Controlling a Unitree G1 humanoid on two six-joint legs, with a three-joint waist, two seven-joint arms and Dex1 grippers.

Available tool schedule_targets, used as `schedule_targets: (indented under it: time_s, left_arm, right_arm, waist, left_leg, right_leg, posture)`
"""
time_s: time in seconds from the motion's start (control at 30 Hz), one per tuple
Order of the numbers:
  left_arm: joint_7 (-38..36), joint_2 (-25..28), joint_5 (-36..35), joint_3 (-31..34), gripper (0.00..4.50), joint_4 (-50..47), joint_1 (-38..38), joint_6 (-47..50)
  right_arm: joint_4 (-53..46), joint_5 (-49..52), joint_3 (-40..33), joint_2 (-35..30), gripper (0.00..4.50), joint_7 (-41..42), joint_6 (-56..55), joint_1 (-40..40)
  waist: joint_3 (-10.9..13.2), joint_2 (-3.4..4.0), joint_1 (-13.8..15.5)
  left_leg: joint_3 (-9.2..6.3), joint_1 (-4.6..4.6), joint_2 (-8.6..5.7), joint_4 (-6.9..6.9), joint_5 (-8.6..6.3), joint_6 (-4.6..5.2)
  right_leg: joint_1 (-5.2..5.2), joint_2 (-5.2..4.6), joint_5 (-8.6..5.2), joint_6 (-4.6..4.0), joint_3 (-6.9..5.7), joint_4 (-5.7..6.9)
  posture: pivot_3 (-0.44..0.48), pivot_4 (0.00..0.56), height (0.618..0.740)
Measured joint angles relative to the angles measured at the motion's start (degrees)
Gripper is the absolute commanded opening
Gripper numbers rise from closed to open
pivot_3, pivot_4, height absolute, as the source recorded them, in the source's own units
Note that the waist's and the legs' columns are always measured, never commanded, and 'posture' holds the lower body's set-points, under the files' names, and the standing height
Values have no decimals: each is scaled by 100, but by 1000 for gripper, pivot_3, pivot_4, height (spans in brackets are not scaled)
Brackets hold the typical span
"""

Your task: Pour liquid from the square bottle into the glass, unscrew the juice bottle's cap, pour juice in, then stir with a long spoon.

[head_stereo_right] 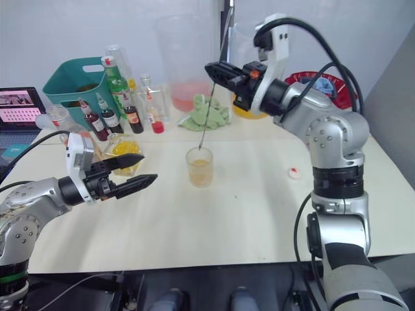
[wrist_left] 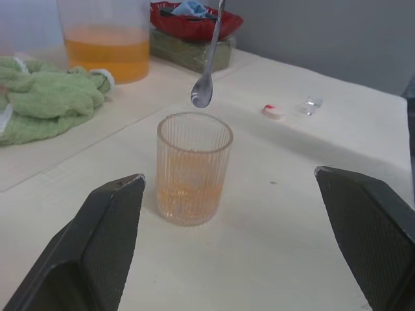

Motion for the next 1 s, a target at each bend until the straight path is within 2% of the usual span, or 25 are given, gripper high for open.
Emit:
schedule_targets:
  time_s: [0.37, 0.53, 0.77, 1.0]
  left_arm:
    - [-10, 0, 247, -151, 4443, -155, 335, -235]
    - [300, -13, 321, -166, 4443, -204, 411, -207]
    - [528, -106, 324, -227, 4443, -374, 634, -211]
    - [645, -107, 324, -250, 4443, -449, 628, -211]
  right_arm:
    - [202, -1446, 762, 233, 0, 633, -569, 276]
    - [259, -1991, 956, 359, 0, 872, -1015, 297]
    - [390, -2477, 1141, 868, 0, 1142, -1781, 380]
    - [496, -2490, 1096, 1198, 0, 1448, -2203, 540]
  waist:
    - [0, 0, 6]
    - [0, 0, 9]
    - [0, 0, 0]
    - [0, 0, 7]
  left_leg:
    - [-2, 0, 1, 0, 0, -1]
    - [-3, 0, 0, 0, 0, -1]
    - [-4, 0, 2, 0, -1, -2]
    - [-4, 0, 1, 0, -1, -2]
  right_leg:
    - [-1, -1, 1, -1, 0, 1]
    - [-2, -2, 1, -1, 0, 2]
    - [-10, 0, 2, -3, 0, 11]
    - [-9, -2, 2, -4, 0, 12]
  posture:
    - [0, 150, 740]
    - [0, 150, 740]
    - [0, 150, 740]
    - [0, 150, 740]
